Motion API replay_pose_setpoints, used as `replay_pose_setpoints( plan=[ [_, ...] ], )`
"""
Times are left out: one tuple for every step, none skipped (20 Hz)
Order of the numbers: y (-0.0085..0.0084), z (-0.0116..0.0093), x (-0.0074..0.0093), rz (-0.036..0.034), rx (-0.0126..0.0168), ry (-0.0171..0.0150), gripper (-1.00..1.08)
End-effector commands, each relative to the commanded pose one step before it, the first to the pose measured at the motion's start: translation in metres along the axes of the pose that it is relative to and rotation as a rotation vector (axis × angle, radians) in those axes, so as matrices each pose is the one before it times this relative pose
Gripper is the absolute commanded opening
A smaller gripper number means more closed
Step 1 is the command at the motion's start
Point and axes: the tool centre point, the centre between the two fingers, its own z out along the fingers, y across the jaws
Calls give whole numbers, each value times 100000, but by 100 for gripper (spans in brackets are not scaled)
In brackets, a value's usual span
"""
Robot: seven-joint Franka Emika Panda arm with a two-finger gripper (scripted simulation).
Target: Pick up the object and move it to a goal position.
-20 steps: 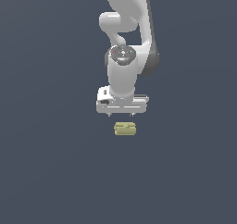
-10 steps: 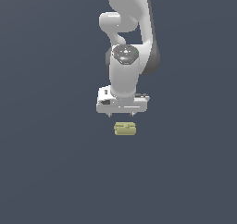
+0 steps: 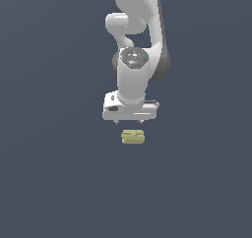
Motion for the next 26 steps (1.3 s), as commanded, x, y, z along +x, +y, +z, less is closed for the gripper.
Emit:
replay_pose_setpoints(
  plan=[
    [-58, 103, 12, 1997, 83, -17, 100],
    [-27, 55, 7, 1142, 56, -4, 100],
    [-30, 62, 7, 1281, 67, -5, 100],
    [-33, 68, 7, 1406, 75, -7, 100],
    [-35, 73, 7, 1523, 78, -8, 100],
    [-38, 79, 7, 1647, 79, -9, 100],
    [-42, 84, 7, 1763, 81, -10, 100],
    [-44, 91, 7, 1899, 87, -12, 100],
    [-48, 97, 6, 2040, 92, -14, 100],
    [-49, 104, 6, 2177, 97, -16, 100],
    [-53, 110, 5, 2309, 100, -17, 100],
    [-55, 116, 4, 2447, 103, -19, 100],
    [-58, 122, 3, 2588, 105, -21, 100],
    [-60, 128, 2, 2725, 108, -23, 100],
    [-60, 130, 0, 2770, 106, -24, 100],
    [-60, 130, -2, 2771, 102, -25, 100],
    [-58, 129, -3, 2772, 99, -25, 100],
    [-57, 129, -5, 2772, 95, -25, 100],
    [-57, 129, -6, 2773, 92, -25, 100],
    [-56, 128, -7, 2773, 89, -25, 100],
    [-54, 128, -9, 2774, 86, -25, 100],
    [-54, 127, -10, 2774, 83, -24, 100],
    [-53, 127, -11, 2774, 80, -23, 100],
    [-51, 126, -12, 2775, 77, -22, 100],
    [-50, 126, -13, 2775, 74, -21, 100],
    [-49, 125, -15, 2775, 71, -20, 100]
  ],
)
